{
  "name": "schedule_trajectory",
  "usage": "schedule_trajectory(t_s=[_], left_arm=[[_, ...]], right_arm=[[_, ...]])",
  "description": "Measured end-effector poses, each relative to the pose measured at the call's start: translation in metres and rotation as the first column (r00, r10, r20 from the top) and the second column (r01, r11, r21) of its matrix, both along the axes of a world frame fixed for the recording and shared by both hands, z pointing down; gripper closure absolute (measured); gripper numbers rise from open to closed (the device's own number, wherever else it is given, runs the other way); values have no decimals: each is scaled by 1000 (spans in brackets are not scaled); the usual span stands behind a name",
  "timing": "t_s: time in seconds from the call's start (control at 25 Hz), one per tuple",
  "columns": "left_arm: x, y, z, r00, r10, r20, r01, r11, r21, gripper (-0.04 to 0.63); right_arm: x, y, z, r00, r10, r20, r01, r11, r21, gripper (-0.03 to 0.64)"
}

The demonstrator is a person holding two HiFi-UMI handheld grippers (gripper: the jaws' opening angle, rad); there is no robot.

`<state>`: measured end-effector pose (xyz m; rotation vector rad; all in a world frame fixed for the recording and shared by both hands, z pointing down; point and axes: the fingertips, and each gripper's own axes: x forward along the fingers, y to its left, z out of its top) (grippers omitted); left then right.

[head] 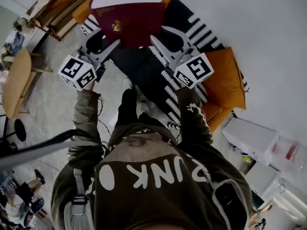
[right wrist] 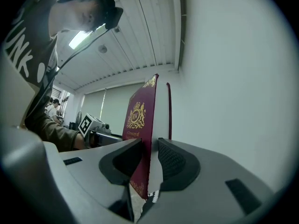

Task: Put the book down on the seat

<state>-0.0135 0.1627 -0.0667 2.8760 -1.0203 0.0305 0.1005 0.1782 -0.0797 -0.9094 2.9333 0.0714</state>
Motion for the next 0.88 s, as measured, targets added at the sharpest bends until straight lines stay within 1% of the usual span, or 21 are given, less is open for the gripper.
schedule_trajectory(t_s=[0.12, 0.24, 0.32, 0.4, 0.52, 0.68, 0.88], left_arm=[[-5, -32, 20, 1000, 10, -4, -10, 999, -40, 345], [-18, -70, 42, 1000, 13, -12, -14, 997, -72, 345], [-31, -98, 63, 1000, 20, -18, -22, 996, -90, 345], [-44, -122, 91, 999, 26, -30, -29, 991, -131, 345], [-54, -154, 138, 999, 22, -46, -31, 979, -203, 345], [-61, -194, 206, 998, 19, -61, -34, 965, -260, 345], [-78, -226, 305, 998, 8, -60, -29, 925, -378, 345]], right_arm=[[-6, -32, 19, 1000, 9, -10, -9, 999, -35, 497], [-19, -69, 42, 1000, 14, -15, -15, 998, -68, 497], [-33, -97, 60, 1000, 16, -24, -18, 996, -88, 497], [-46, -121, 85, 999, 19, -38, -24, 992, -127, 497], [-57, -154, 130, 998, 25, -54, -35, 981, -193, 497], [-64, -196, 195, 998, 26, -65, -41, 966, -256, 497], [-83, -230, 294, 997, 17, -78, -44, 931, -362, 497]])
